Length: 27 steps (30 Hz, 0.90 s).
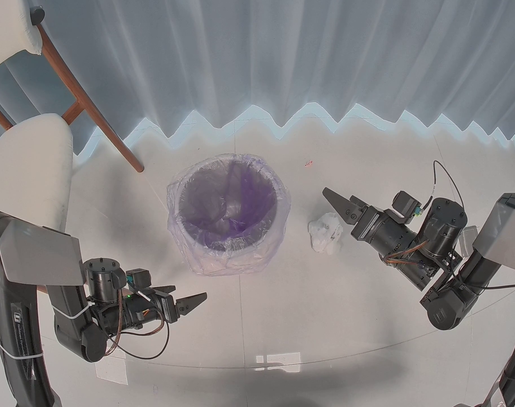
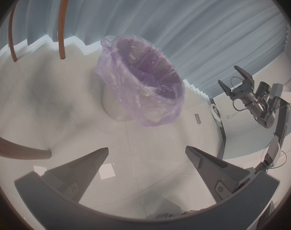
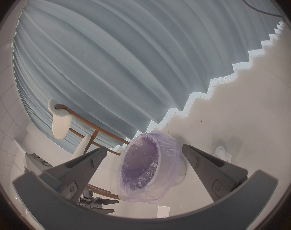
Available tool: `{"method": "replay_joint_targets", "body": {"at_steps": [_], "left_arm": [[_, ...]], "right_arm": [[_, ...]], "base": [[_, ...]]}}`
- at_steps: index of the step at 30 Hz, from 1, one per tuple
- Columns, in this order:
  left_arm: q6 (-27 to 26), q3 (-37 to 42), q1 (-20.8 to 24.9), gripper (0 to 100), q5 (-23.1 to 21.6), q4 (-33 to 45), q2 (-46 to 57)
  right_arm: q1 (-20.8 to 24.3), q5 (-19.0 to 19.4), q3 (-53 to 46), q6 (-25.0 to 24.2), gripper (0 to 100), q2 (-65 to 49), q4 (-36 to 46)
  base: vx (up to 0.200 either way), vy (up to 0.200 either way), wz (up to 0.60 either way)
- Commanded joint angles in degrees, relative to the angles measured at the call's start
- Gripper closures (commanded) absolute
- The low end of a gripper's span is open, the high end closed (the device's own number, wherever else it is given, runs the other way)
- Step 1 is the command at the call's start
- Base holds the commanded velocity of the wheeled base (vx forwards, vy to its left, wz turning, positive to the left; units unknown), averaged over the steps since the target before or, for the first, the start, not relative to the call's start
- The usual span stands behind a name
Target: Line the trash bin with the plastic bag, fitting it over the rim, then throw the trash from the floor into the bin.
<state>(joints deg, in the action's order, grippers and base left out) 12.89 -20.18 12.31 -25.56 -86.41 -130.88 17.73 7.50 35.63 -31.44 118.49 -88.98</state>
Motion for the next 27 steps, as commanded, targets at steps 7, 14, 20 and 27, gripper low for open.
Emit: {"method": "replay_joint_targets", "body": {"at_steps": [7,14,20,27], "left_arm": [[3.1,-5.1,-1.6,0,0.2,-0.1,-3.8],[6.9,-5.8,-1.0,0,0.1,-0.1,-3.0],[12.9,-9.9,-1.3,0,0.9,-0.1,-3.6],[14.8,-12.4,-1.5,0,4.0,0.0,-6.1]], "right_arm": [[1.1,0.0,-0.3,0.2,0,-0.3,-1.0],[1.3,0.0,-0.4,0.2,0,-0.3,-1.0],[1.3,0.0,-0.4,0.3,0,-0.4,-1.0],[1.3,-0.1,-0.4,0.9,0,-0.4,-1.0]], "base": [[0.000,0.000,0.00],[0.000,0.000,0.00],[0.000,0.000,0.00],[0.000,0.000,0.00]]}}
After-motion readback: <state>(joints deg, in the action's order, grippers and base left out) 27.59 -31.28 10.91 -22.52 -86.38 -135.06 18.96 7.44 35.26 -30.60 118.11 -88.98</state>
